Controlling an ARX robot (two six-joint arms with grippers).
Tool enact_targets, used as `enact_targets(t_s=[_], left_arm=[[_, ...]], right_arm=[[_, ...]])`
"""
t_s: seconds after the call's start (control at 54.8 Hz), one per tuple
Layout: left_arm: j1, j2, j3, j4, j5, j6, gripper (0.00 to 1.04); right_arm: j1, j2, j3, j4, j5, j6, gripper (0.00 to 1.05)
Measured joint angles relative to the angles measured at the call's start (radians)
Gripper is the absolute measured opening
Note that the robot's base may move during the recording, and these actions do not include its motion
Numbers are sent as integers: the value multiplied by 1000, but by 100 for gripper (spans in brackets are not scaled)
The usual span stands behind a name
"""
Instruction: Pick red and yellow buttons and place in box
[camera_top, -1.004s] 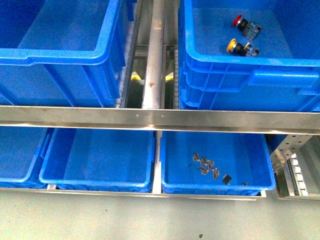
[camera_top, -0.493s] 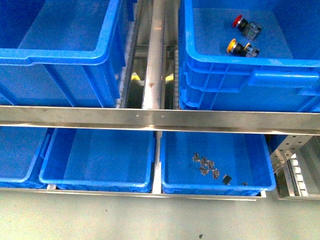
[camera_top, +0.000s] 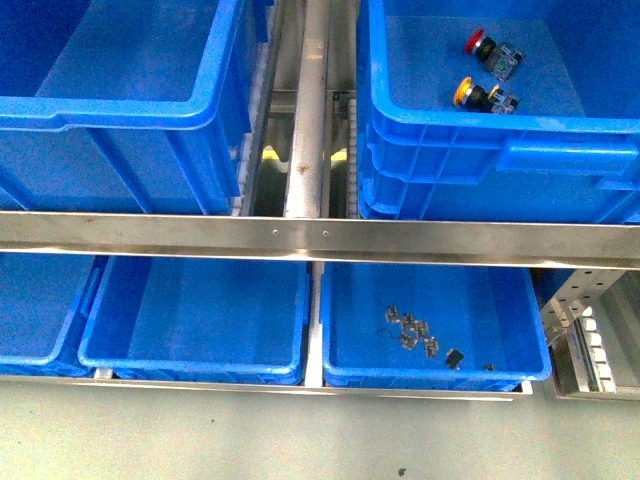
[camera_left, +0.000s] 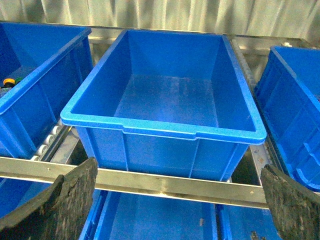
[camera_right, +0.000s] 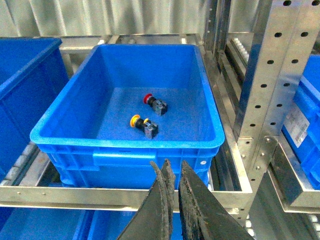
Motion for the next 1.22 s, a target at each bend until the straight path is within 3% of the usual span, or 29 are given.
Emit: enact_targets(t_s=[0.146, 0.438, 0.639, 1.224], left_arm=[[0, 0, 0, 0, 0, 0, 97], [0, 0, 0, 0, 0, 0, 97], [0, 0, 0, 0, 0, 0, 97], [0, 0, 0, 0, 0, 0, 97]], right_arm=[[0, 0, 0, 0, 0, -1, 5], [0, 0, 0, 0, 0, 0, 55], [0, 0, 0, 0, 0, 0, 99], [0, 0, 0, 0, 0, 0, 98]])
